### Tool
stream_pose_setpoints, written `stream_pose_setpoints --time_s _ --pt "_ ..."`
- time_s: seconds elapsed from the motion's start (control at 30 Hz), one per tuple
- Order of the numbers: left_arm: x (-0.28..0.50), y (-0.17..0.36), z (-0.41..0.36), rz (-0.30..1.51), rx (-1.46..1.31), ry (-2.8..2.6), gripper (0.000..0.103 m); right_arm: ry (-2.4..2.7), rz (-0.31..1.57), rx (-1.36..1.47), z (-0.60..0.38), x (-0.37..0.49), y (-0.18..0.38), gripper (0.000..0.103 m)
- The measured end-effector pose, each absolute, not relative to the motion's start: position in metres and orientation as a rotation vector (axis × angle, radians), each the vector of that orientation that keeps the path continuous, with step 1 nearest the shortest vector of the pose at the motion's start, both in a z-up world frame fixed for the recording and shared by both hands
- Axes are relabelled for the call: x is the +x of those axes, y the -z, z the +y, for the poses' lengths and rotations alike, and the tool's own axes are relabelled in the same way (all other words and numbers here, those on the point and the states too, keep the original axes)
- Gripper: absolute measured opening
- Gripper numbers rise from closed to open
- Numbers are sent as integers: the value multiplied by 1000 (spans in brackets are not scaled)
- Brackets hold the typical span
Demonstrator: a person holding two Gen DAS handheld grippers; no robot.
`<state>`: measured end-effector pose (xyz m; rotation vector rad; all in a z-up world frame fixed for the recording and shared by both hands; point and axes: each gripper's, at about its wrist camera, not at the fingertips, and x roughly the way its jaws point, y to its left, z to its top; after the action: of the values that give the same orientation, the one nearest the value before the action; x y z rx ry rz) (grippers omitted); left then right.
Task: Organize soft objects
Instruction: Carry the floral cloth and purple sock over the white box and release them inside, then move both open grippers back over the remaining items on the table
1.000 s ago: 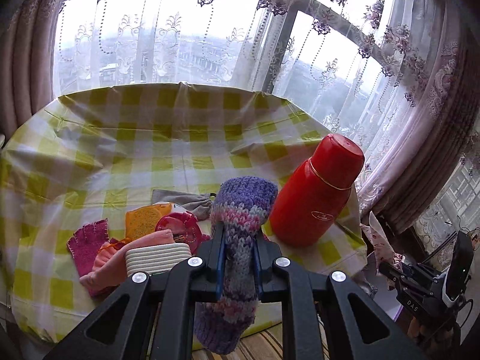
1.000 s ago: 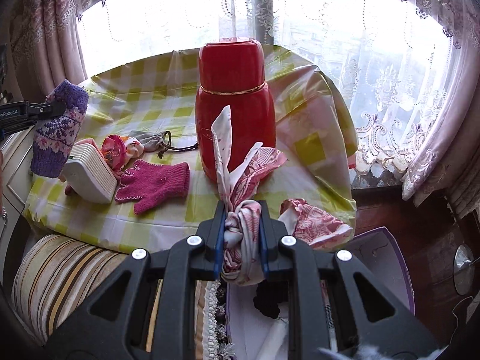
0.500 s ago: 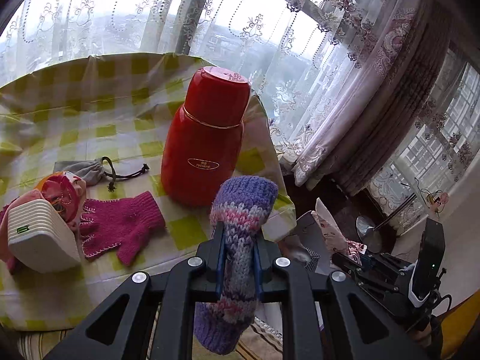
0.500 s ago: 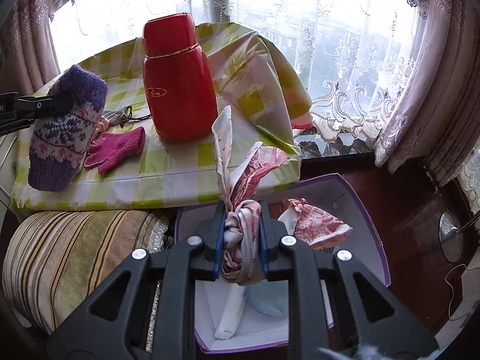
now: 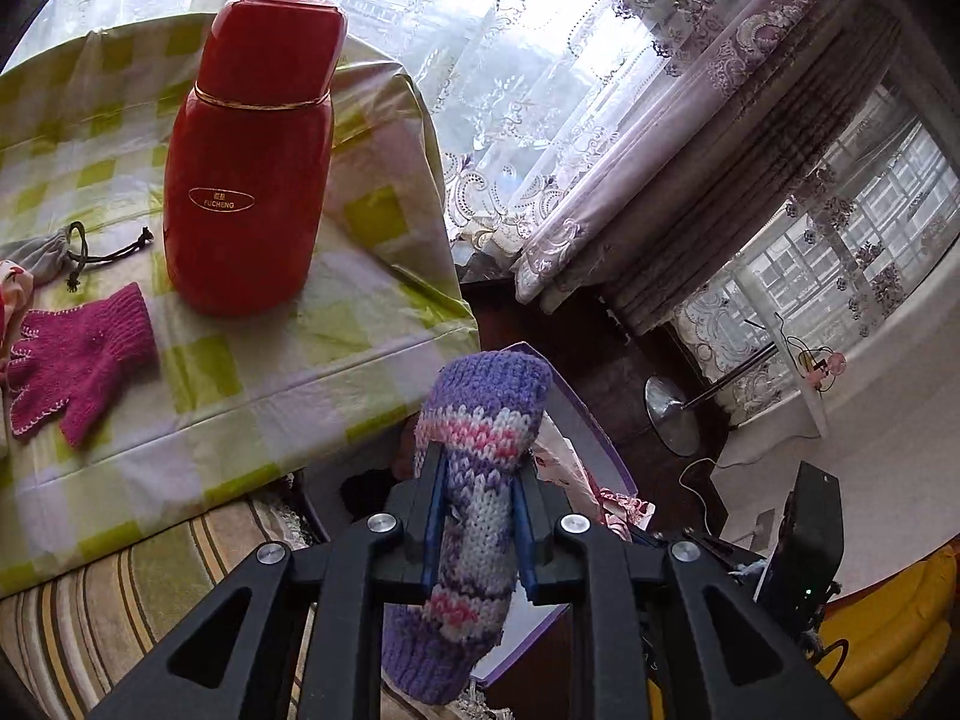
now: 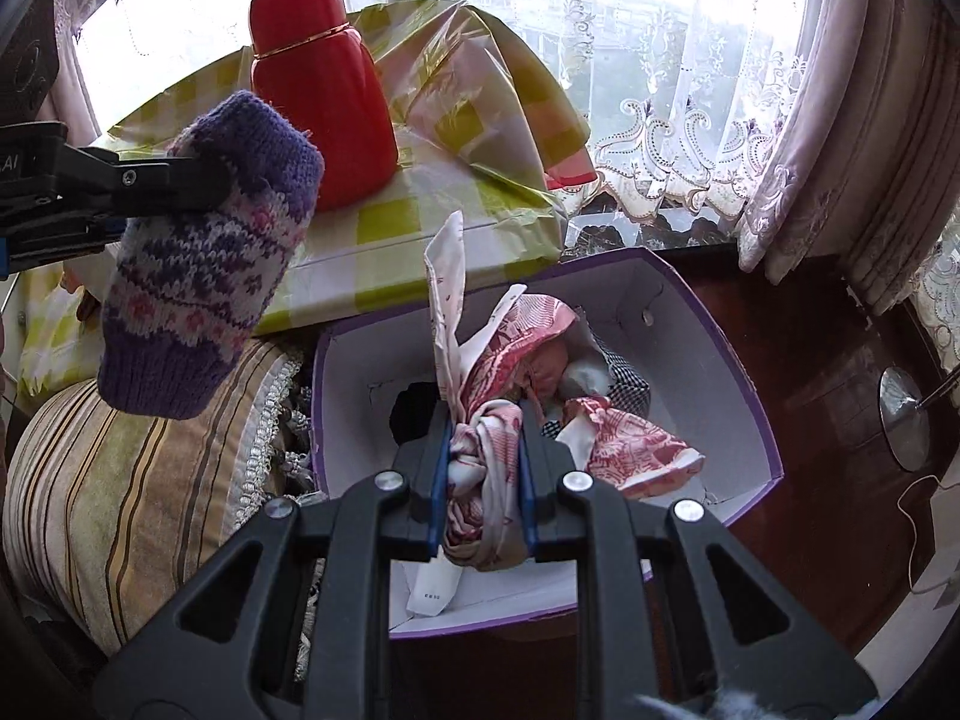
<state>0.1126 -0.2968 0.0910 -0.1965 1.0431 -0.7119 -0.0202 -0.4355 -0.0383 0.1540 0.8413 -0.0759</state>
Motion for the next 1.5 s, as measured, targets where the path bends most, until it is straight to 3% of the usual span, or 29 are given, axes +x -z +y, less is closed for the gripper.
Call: stream_pose_setpoints --time_s 0.13,0.43,0.53,0.6,0.67,0.73,1.17,1.3,1.5 --pt "117 -84 -296 1063 -187 668 41 65 848 160 -434 -20 42 22" --pt "117 -92 -284 1040 -180 638 43 5 873 155 -416 -13 49 23" --pt "117 -93 -280 1036 -184 638 43 -24 872 151 -404 -8 48 28" --pt "117 -92 -278 1034 -184 637 43 -47 869 147 -398 -4 46 36" --pt "118 -92 -274 1033 -185 631 43 -72 865 144 -393 -1 44 60" --pt "119 -92 -270 1033 -190 623 43 -78 856 131 -388 0 42 64" --pt "122 -94 -238 996 -202 574 43 -49 842 152 -394 9 31 64" --pt "123 -97 -217 967 -208 529 50 -76 833 149 -384 19 25 64" --pt "121 -110 -166 899 -231 439 51 -138 813 125 -355 37 13 64"
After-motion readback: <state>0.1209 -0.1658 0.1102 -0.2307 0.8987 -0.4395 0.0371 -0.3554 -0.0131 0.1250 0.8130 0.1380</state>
